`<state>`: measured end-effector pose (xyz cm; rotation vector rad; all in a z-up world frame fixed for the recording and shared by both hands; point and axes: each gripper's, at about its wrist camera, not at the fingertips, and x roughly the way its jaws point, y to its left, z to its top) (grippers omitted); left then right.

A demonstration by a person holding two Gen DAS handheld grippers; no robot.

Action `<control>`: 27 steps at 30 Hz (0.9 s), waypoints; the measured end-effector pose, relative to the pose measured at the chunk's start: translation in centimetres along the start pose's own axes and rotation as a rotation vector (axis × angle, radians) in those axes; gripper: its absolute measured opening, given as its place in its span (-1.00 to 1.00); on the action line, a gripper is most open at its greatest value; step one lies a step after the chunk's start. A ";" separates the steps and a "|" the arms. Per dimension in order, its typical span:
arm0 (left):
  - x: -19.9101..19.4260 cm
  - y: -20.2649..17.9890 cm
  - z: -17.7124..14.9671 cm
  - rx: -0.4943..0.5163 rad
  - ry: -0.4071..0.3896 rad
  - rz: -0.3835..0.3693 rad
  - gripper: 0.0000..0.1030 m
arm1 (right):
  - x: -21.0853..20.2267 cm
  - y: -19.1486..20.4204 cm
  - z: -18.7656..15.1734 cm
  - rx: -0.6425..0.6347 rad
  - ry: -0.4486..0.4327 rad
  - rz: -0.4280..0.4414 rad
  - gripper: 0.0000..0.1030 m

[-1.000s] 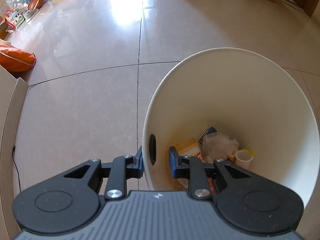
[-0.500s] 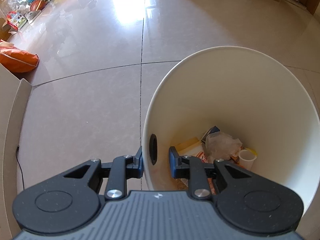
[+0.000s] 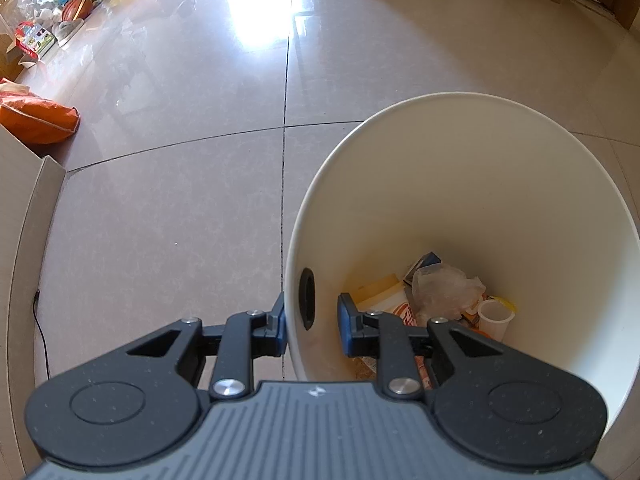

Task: Collect trash
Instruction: 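Move the right tool to the red-printed clear wrapper and grasp it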

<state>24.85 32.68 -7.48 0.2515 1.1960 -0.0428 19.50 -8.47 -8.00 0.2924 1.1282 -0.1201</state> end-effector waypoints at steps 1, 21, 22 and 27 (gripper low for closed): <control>0.0 0.0 0.0 0.005 -0.001 0.002 -0.58 | 0.7 -1.1 -0.2 0.035 0.003 -0.004 0.65; 0.3 -0.2 0.3 -0.014 0.012 0.021 -0.58 | 13.2 -16.0 -1.5 0.523 0.041 -0.084 1.00; 0.3 -0.2 0.3 -0.014 0.013 0.021 -0.58 | 13.7 -16.3 -1.7 0.543 0.046 -0.083 1.00; 0.3 -0.2 0.3 -0.017 0.013 0.020 -0.58 | 15.5 -17.0 -2.1 0.610 0.054 -0.101 1.00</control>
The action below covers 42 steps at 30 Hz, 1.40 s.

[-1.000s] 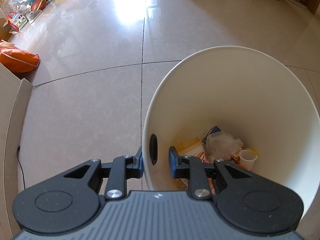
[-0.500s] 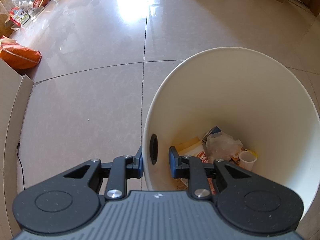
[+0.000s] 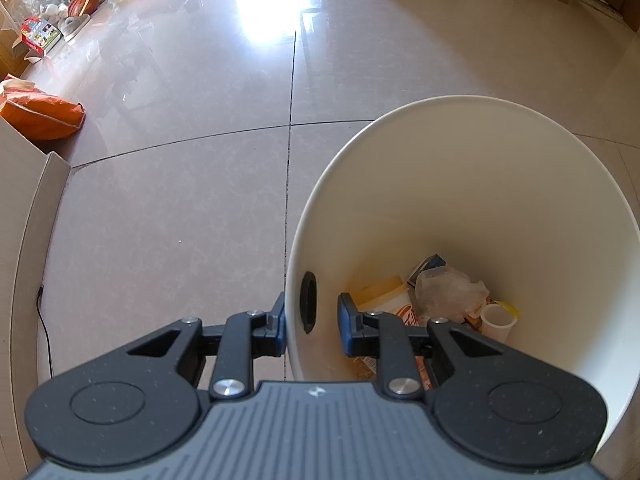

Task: Collect trash
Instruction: 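Move the right tool to the red-printed clear wrapper and grasp it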

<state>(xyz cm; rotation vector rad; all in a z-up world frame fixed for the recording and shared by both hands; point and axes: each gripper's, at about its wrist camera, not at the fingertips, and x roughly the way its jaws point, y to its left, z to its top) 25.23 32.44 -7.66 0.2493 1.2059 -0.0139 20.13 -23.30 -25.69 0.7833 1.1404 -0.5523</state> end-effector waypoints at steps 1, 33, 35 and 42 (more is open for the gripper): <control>0.0 0.0 0.0 -0.001 0.001 0.000 -0.58 | 0.2 0.0 0.0 0.013 -0.002 0.000 1.00; -0.2 0.1 0.1 0.001 0.003 -0.015 -0.58 | -0.7 1.6 -0.4 -0.079 -0.018 -0.048 1.00; -0.2 0.2 0.1 0.000 0.003 -0.017 -0.58 | -0.7 1.2 0.1 -0.032 -0.007 -0.026 1.00; -0.3 0.4 0.1 0.000 0.003 -0.018 -0.58 | -0.1 -0.5 1.5 0.153 -0.013 0.011 0.93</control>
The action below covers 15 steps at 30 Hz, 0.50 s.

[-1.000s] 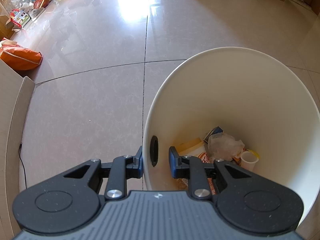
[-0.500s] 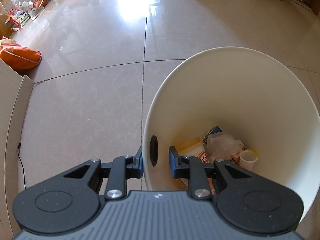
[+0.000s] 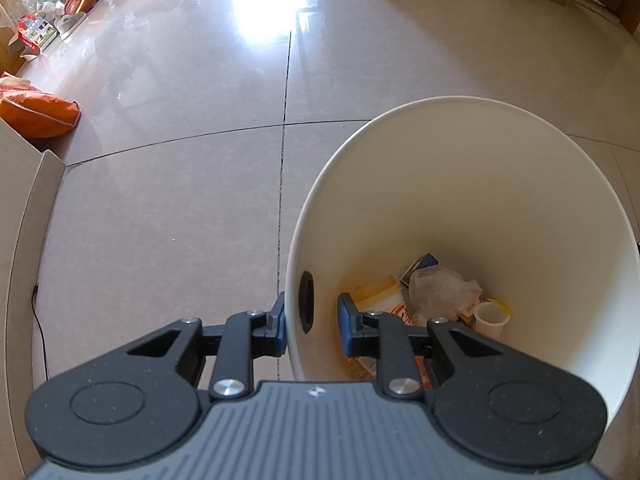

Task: Collect trash
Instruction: 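Move the right tool to the red-printed clear wrapper and grasp it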

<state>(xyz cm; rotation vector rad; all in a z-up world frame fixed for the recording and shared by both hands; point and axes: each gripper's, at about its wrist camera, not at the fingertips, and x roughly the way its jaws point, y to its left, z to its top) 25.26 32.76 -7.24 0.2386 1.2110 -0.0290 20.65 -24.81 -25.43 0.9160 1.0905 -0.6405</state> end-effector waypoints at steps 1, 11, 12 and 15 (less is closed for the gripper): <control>0.0 0.0 0.0 0.001 0.001 0.001 -0.58 | 0.1 -0.1 0.1 0.008 0.001 0.001 0.84; 0.1 -0.1 0.2 -0.004 0.004 0.001 -0.58 | 0.0 0.9 -0.1 -0.065 0.004 -0.020 0.46; 0.1 0.0 0.2 -0.006 0.004 0.002 -0.58 | -0.3 0.9 0.0 -0.076 0.007 -0.027 0.43; 0.1 0.0 0.1 -0.005 0.005 0.002 -0.58 | -0.8 1.2 0.0 -0.116 0.013 -0.044 0.29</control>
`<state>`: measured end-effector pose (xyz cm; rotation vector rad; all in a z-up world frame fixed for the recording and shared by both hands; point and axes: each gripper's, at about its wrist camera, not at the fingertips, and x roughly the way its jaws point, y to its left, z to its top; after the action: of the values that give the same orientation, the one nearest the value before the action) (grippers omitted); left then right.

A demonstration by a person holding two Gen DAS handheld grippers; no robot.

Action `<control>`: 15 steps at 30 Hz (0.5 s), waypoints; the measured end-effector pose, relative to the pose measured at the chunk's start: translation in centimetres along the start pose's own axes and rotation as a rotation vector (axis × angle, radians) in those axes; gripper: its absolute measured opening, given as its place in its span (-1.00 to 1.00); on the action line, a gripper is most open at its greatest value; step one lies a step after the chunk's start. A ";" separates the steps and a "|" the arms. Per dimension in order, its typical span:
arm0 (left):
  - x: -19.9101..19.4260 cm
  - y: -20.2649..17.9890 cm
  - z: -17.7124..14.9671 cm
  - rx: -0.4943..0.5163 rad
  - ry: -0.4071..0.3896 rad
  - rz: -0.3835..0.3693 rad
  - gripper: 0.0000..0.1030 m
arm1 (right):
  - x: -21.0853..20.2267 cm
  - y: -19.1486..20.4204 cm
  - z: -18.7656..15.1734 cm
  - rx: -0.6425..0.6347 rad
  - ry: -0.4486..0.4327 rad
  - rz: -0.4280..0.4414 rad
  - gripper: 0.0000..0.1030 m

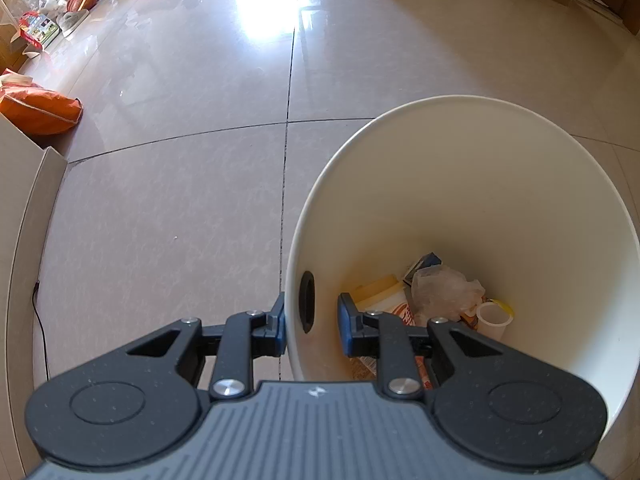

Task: Collect trash
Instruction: 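Move the right tool to the red-printed clear wrapper and grasp it, then carry the red-printed wrapper over the bin and open the right tool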

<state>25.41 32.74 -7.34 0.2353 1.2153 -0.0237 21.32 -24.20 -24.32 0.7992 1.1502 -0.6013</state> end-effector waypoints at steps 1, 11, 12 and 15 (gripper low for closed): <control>0.0 0.0 0.0 -0.001 0.000 -0.001 -0.58 | -0.1 0.0 0.0 -0.010 0.005 -0.001 0.23; 0.1 -0.2 -0.1 0.010 -0.002 0.005 -0.58 | -2.9 0.8 -1.0 -0.122 0.051 0.006 0.21; 0.2 -0.2 -0.1 0.010 -0.002 0.005 -0.58 | -3.5 1.2 -1.2 -0.145 0.057 0.016 0.21; 0.2 -0.1 -0.1 0.007 -0.001 0.003 -0.58 | -5.7 2.6 -2.2 -0.223 0.074 0.054 0.21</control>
<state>25.37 32.63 -7.56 0.2433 1.2138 -0.0261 20.31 -20.82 -18.68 0.6627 1.2359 -0.3929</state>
